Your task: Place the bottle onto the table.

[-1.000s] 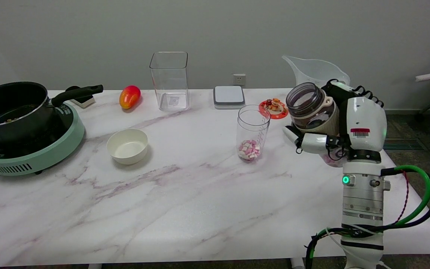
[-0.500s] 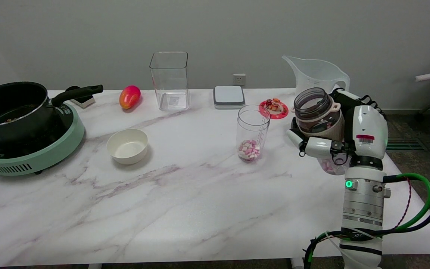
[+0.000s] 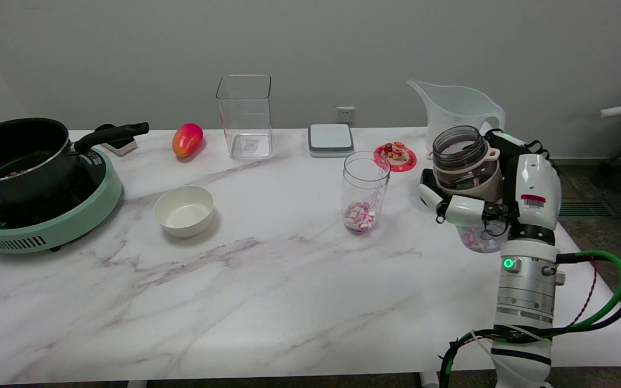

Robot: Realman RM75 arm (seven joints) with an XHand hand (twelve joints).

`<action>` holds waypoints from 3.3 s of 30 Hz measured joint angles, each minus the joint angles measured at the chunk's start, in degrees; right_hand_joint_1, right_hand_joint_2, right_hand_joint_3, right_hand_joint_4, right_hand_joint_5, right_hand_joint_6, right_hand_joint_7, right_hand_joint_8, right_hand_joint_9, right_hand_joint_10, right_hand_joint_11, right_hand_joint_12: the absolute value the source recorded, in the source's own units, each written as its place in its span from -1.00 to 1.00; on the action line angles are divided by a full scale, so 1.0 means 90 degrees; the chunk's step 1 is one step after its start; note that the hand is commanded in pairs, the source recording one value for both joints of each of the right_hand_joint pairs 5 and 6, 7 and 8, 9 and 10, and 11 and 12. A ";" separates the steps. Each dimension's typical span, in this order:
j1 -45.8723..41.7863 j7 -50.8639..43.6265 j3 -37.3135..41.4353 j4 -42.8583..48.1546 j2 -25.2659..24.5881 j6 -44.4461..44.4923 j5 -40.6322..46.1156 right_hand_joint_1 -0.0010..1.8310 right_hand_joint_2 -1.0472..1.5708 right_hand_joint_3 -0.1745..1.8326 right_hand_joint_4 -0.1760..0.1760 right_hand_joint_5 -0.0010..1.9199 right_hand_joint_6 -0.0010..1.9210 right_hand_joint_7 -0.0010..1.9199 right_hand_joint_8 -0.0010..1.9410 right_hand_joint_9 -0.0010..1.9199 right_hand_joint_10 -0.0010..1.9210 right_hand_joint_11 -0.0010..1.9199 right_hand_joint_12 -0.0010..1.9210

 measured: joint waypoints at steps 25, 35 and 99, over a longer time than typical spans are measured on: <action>0.0316 0.4572 -0.0238 -0.0629 -0.0048 -0.2216 0.0583 0.26 1.00 -0.58 0.00 0.79 0.79 0.82 0.80 0.72 0.72 0.52 0.52; 0.0339 0.6197 -0.0367 -0.0703 -0.0130 -0.3083 0.0269 0.26 1.00 -0.60 0.00 0.80 0.80 0.83 0.81 0.73 0.73 0.54 0.54; 0.2642 0.9472 -0.0454 -0.4054 -0.1342 -0.3993 -0.3253 0.26 1.00 -0.58 0.00 0.74 0.74 0.81 0.79 0.75 0.75 0.59 0.59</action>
